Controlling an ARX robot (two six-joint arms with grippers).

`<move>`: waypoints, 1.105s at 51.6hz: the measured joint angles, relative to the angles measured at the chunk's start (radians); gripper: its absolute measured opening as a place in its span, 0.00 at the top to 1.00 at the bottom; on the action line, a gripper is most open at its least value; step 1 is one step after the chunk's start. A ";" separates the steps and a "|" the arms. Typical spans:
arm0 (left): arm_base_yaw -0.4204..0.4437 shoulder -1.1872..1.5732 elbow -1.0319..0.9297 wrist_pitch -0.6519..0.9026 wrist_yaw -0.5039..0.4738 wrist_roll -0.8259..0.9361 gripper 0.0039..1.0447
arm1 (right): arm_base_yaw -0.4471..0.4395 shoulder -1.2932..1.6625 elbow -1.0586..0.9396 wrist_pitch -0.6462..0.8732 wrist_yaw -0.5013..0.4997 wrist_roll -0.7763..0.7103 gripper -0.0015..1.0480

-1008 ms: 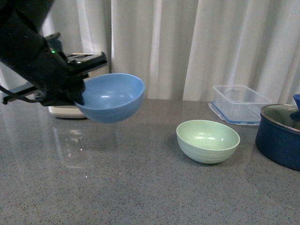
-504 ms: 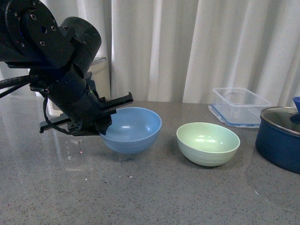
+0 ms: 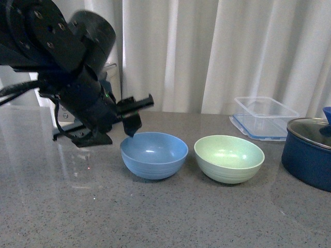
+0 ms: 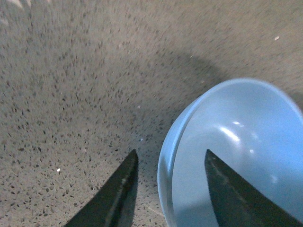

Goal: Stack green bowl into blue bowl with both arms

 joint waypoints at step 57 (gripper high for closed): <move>0.199 -0.972 -1.269 0.900 0.021 0.448 0.97 | 0.000 0.000 0.000 0.000 0.000 0.000 0.10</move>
